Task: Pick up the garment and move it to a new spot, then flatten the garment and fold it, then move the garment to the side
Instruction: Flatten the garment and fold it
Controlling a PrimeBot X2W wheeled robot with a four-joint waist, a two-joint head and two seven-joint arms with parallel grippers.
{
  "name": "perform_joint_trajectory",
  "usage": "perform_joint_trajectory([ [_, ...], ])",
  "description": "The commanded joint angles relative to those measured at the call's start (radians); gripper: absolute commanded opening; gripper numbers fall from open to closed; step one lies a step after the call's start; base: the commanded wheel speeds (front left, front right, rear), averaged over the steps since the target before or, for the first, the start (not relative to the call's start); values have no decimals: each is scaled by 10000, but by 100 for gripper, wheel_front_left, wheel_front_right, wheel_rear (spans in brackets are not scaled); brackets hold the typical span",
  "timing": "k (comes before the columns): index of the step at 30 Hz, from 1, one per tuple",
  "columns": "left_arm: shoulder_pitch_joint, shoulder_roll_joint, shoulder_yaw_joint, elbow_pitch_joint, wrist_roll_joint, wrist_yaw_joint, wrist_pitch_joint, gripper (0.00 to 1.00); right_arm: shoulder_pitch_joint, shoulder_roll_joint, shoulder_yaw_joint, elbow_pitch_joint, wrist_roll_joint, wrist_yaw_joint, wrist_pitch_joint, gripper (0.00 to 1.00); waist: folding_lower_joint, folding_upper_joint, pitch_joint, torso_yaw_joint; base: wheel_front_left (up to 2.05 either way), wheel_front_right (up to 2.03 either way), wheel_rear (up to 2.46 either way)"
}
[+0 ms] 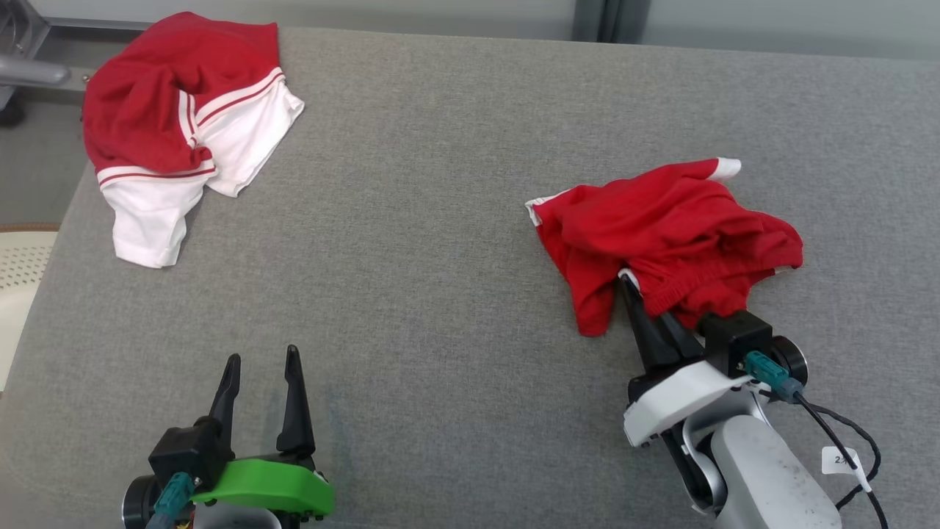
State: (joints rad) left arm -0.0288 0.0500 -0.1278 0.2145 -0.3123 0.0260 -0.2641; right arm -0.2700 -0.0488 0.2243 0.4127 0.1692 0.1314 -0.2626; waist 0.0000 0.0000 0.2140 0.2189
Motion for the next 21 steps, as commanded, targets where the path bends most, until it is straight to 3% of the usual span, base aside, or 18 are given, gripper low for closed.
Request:
perform_joint_trajectory([
  [1, -138, 10, 60, 39, -82, -20, -6, 100, -56, -26, 157, -315, 25, -13, -35, 0, 0, 0, -81, -229, 0, 0, 0],
  [14, 123, 11, 8, 186, -147, 45, -4, 100, -154, -35, 1911, -3161, -17, -13, -35, 0, 0, 0, -757, -903, 0, 0, 0],
  [21, 210, 11, -40, 140, -176, 32, -6, 100, 415, -32, 1015, -2565, 82, -13, 138, 0, 0, 0, -864, -1175, 0, 0, 0],
])
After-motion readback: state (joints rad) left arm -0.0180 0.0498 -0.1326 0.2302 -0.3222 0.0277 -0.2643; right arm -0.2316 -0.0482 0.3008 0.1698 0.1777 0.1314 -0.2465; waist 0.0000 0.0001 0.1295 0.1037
